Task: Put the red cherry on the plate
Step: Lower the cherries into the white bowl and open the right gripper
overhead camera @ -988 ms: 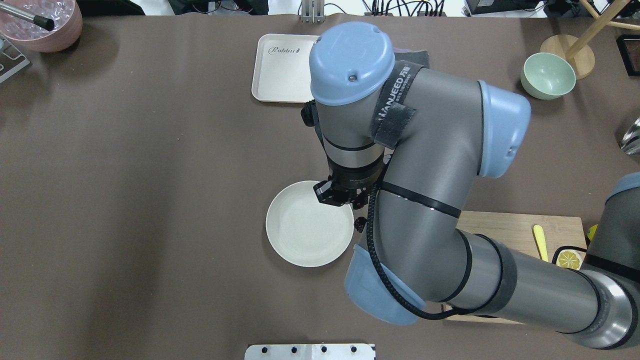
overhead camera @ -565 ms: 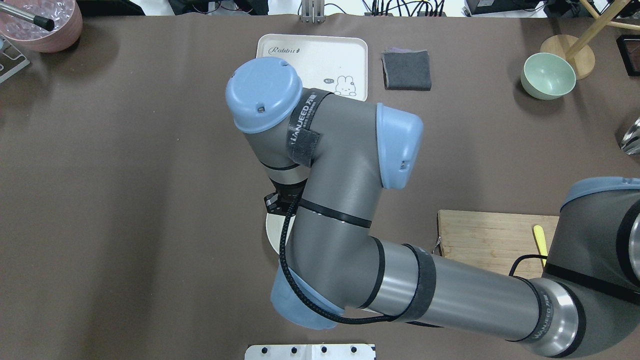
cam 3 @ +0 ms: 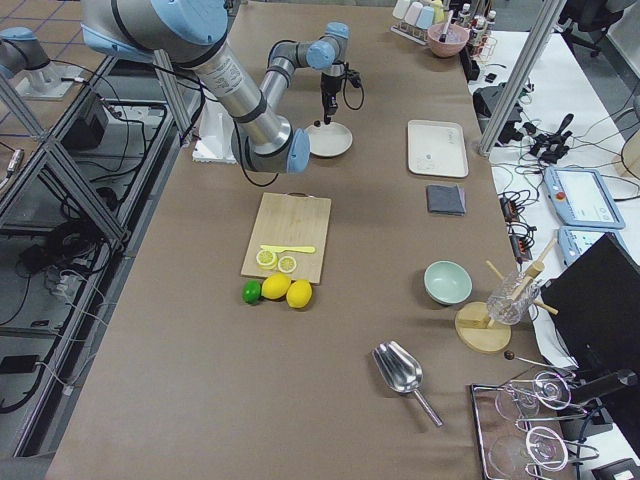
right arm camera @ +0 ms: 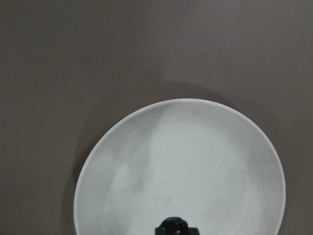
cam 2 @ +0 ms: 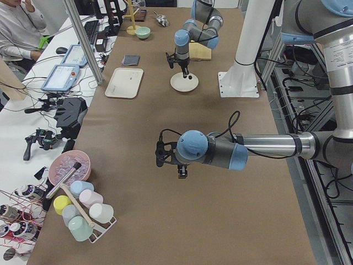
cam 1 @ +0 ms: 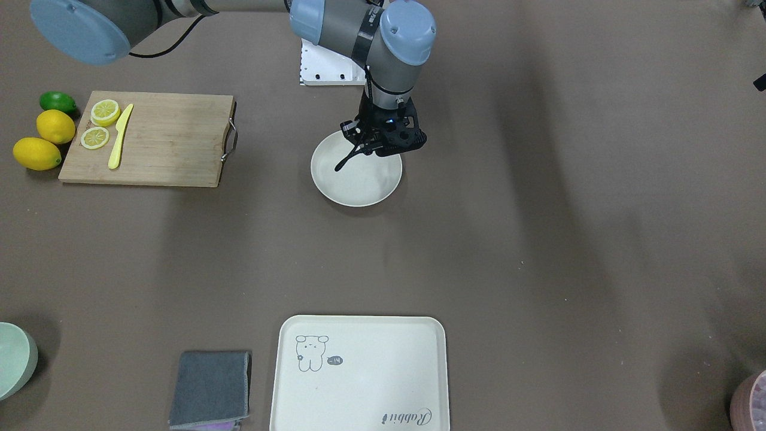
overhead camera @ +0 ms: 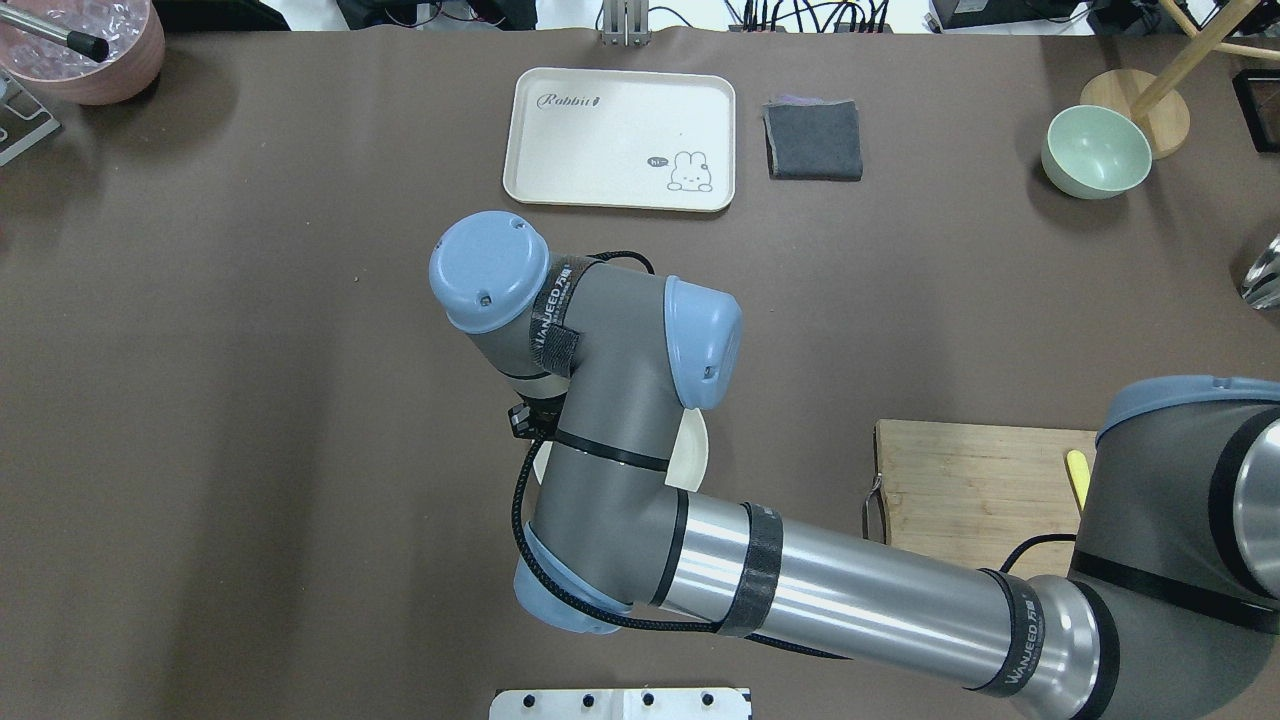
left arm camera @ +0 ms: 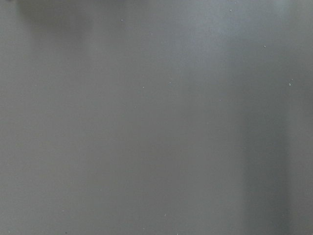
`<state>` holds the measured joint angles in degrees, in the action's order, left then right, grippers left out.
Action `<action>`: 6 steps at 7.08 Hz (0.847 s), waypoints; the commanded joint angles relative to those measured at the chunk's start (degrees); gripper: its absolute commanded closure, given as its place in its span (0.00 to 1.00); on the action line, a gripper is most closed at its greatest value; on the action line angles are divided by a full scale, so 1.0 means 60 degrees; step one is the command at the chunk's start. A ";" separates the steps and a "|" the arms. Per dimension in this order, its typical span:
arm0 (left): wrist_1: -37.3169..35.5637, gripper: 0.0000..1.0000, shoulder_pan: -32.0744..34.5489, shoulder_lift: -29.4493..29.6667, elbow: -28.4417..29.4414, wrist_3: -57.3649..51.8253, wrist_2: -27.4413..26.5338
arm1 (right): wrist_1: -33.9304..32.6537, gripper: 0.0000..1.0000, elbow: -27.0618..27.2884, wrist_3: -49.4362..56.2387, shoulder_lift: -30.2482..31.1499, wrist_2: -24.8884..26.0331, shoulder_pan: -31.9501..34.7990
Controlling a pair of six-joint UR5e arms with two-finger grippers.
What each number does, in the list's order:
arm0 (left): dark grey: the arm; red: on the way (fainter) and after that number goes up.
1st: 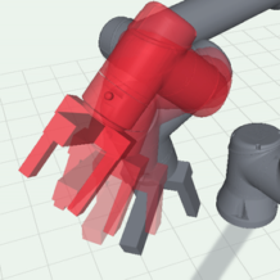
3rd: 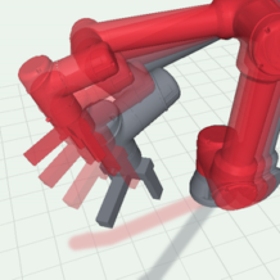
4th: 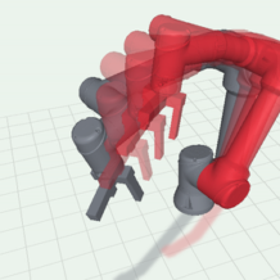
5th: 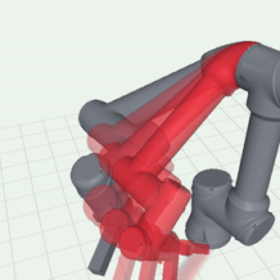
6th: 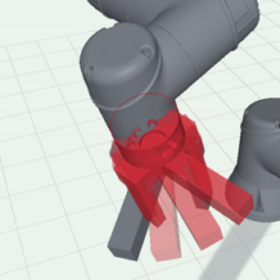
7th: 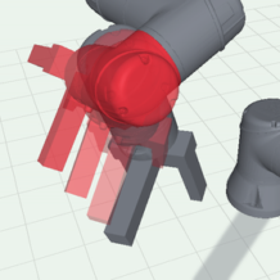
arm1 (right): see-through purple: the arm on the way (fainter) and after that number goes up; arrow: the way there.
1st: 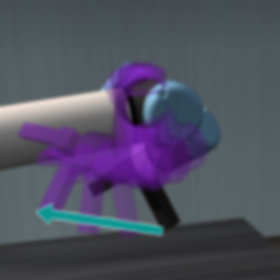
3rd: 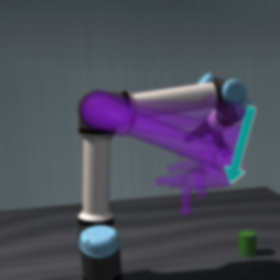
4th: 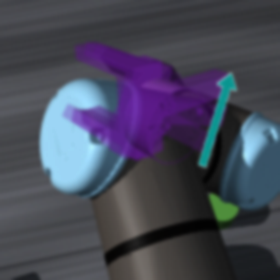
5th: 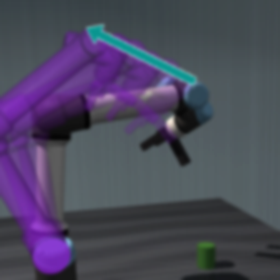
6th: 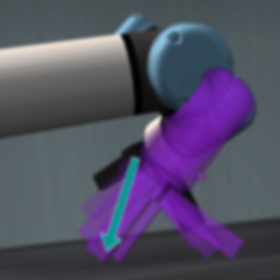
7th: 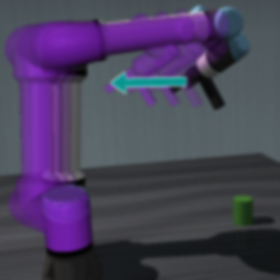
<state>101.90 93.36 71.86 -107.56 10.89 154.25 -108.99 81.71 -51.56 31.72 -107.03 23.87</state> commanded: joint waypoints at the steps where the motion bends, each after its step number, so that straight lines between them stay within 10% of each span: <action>1: -0.0007 0.02 0.0011 0.0006 0.0026 0.0002 -0.0001 | 0.0934 1.00 -0.0566 0.0009 0.0307 0.0099 0.0007; 3: -0.0007 0.02 0.0011 0.0050 0.0128 0.0002 -0.0001 | 0.1490 1.00 -0.0858 0.0053 0.0498 0.0187 0.0007; 4: -0.0021 0.02 -0.0003 0.0050 0.0143 0.0002 -0.0001 | 0.1494 0.72 -0.0860 -0.0005 0.0543 0.0187 -0.0008; 5: -0.0021 0.02 0.0011 0.0050 0.0201 0.0002 -0.0001 | 0.1480 0.01 -0.0787 -0.0064 0.0456 0.0187 -0.0008; 6: -0.0021 0.02 0.0011 0.0050 0.0202 0.0002 -0.0001 | 0.1378 0.00 -0.0743 -0.0064 0.0310 0.0158 0.0021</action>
<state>101.79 93.40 72.15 -106.49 10.90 154.25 -100.32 76.94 -51.79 34.37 -105.95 23.87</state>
